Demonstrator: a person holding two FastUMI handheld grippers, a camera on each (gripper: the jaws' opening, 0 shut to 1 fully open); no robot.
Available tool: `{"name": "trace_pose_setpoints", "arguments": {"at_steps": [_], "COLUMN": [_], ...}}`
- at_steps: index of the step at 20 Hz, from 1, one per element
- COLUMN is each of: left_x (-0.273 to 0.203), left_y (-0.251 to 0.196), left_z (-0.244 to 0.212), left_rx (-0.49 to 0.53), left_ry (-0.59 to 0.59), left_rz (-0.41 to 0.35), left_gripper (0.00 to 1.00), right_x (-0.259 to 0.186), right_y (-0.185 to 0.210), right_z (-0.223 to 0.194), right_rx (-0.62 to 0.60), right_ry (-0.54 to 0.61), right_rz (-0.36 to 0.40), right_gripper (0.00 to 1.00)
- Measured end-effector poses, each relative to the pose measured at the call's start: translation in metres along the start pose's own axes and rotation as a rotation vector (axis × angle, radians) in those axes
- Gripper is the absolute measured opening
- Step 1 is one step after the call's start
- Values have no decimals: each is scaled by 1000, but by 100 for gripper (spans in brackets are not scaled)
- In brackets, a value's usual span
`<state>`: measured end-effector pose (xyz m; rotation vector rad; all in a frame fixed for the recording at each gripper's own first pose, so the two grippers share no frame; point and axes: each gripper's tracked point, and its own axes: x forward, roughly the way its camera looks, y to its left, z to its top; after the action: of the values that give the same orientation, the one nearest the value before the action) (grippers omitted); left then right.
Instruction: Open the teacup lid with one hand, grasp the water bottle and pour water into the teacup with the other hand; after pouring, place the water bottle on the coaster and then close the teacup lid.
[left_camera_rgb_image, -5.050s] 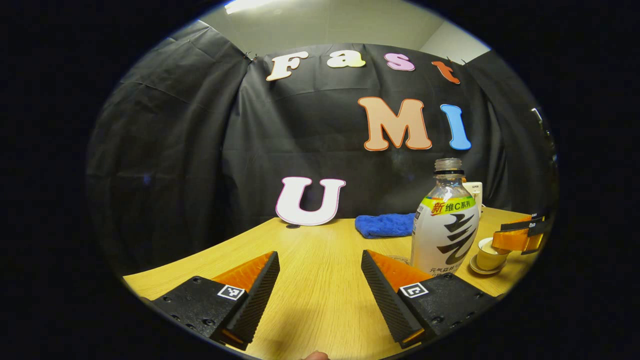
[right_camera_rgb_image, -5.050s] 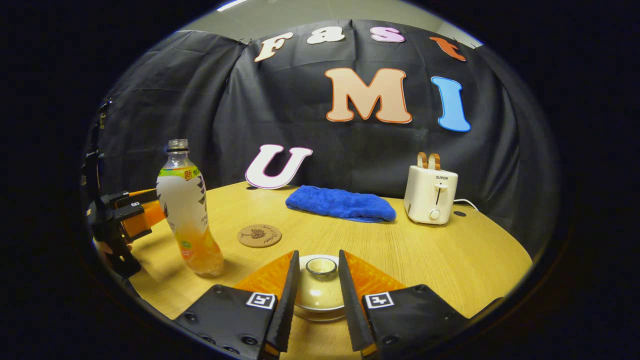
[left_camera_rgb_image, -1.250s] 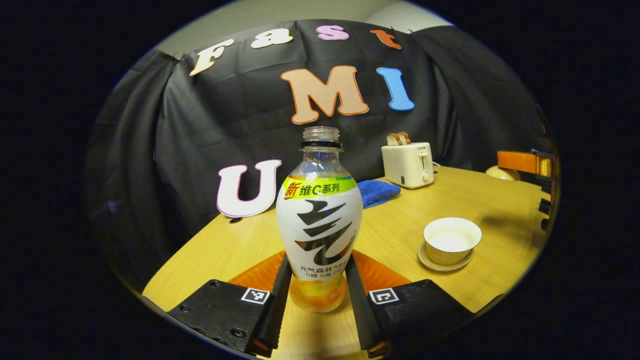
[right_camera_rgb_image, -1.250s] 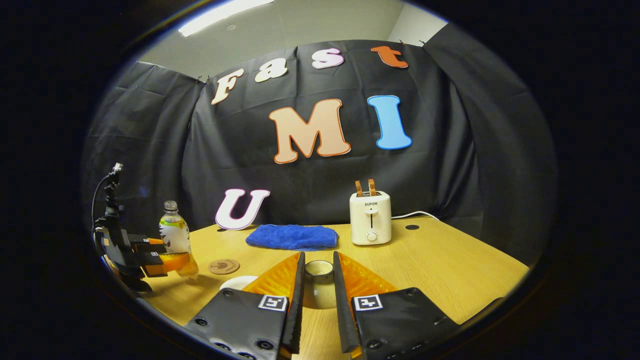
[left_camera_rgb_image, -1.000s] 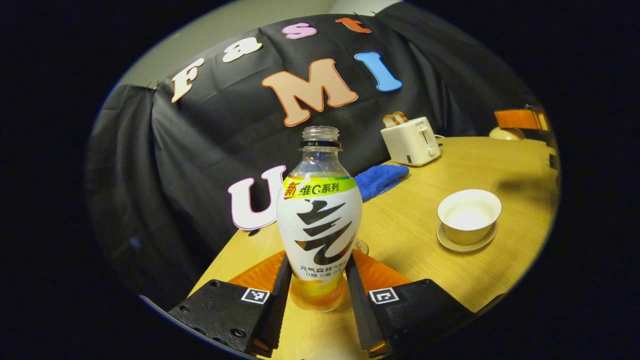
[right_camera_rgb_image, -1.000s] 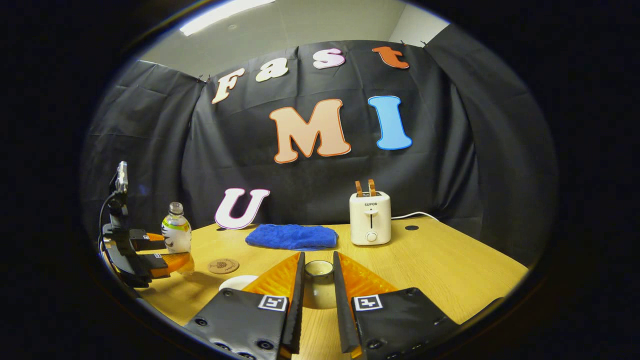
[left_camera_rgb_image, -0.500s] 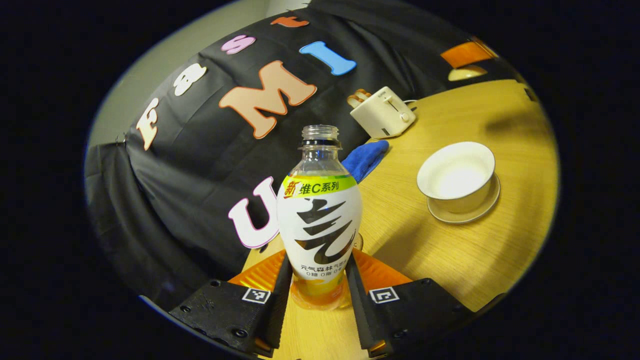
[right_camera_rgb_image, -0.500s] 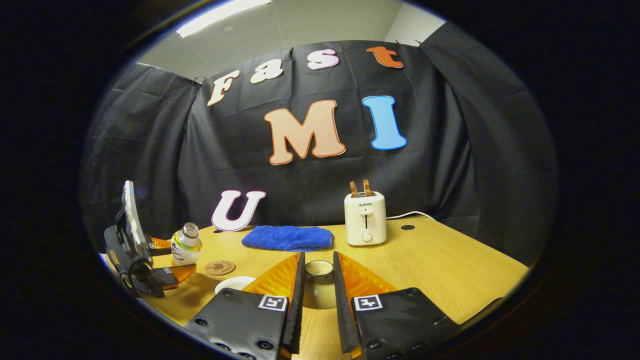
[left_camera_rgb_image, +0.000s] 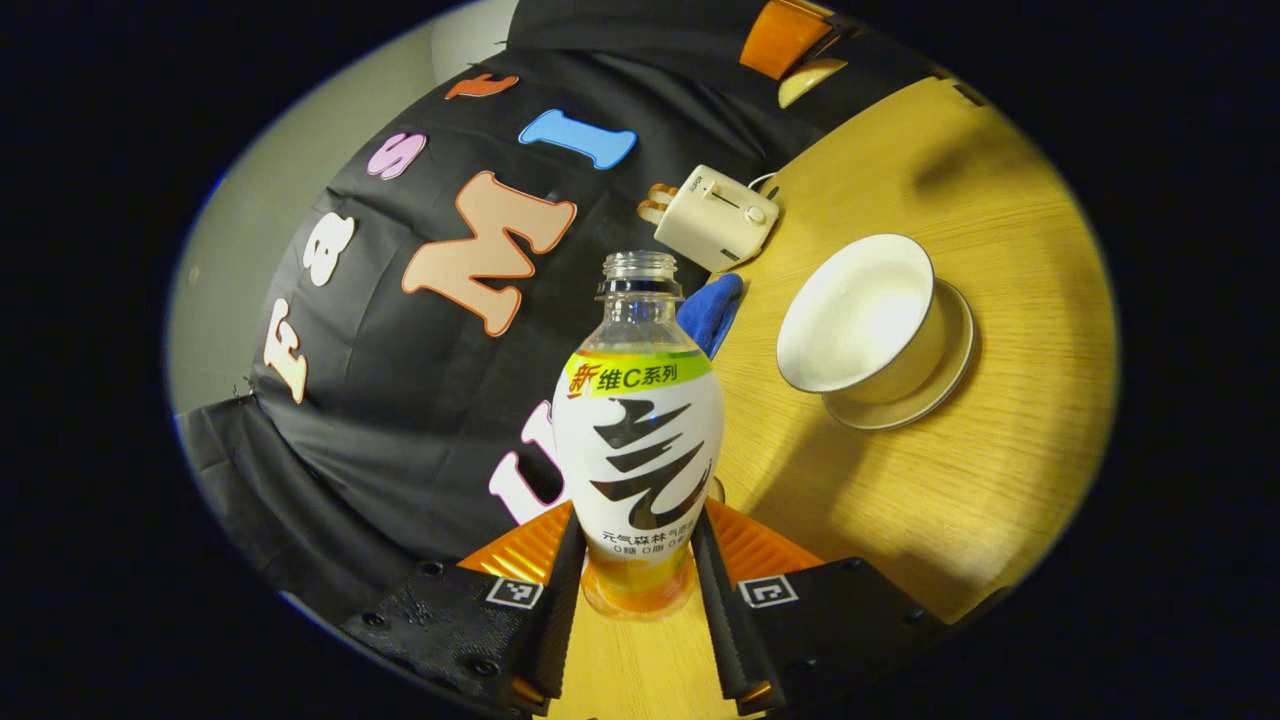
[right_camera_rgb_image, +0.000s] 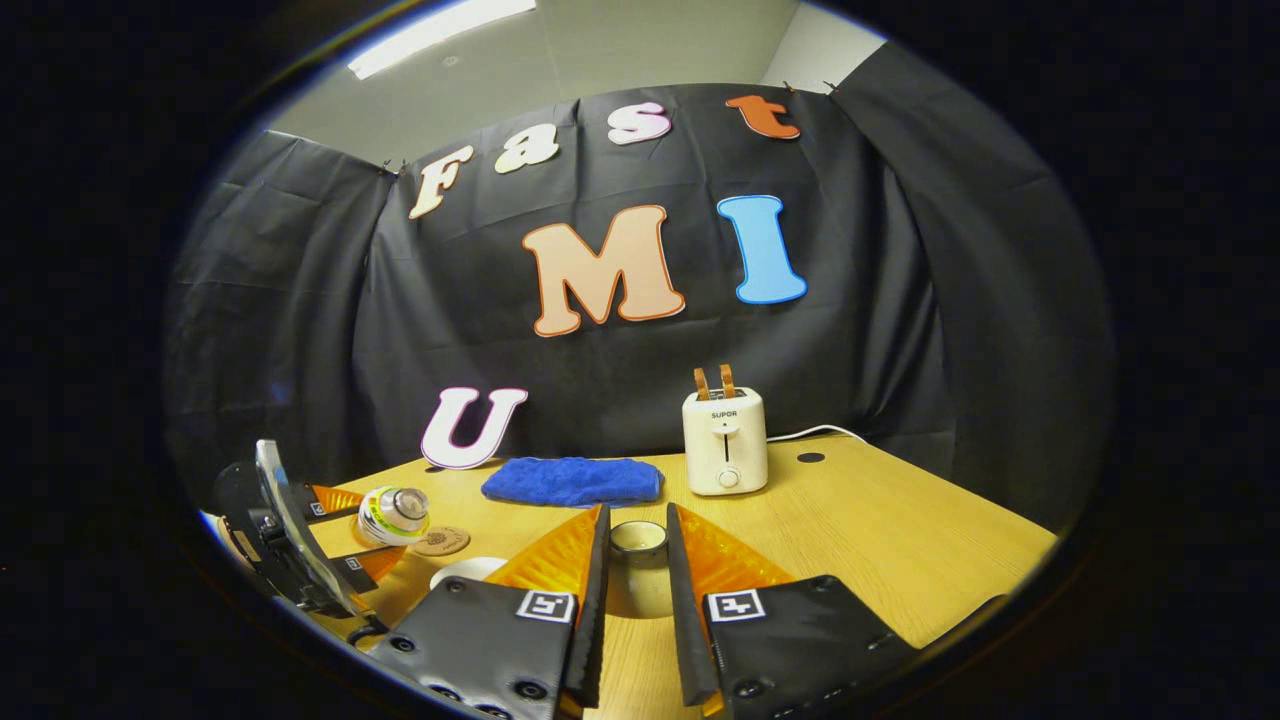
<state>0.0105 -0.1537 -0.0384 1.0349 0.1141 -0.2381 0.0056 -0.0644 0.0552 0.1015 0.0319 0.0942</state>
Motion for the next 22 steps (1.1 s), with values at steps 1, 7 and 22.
{"name": "trace_pose_setpoints", "arguments": {"at_steps": [1, 7, 22], "left_x": [-1, -1, 9], "left_y": [0, 5, 17], "left_z": [1, 3, 9], "left_rx": [25, 215, 586], "left_ry": [-1, -30, -28], "left_rz": [8, 47, 28], "left_gripper": [56, 56, 56], "right_x": [0, 0, -1], "right_y": [0, 0, 0], "right_z": [1, 1, 2], "right_rx": [1, -3, -1], "right_ry": [-3, -1, -1], "right_rz": [-2, -2, 5], "right_gripper": [34, 34, 34]}}
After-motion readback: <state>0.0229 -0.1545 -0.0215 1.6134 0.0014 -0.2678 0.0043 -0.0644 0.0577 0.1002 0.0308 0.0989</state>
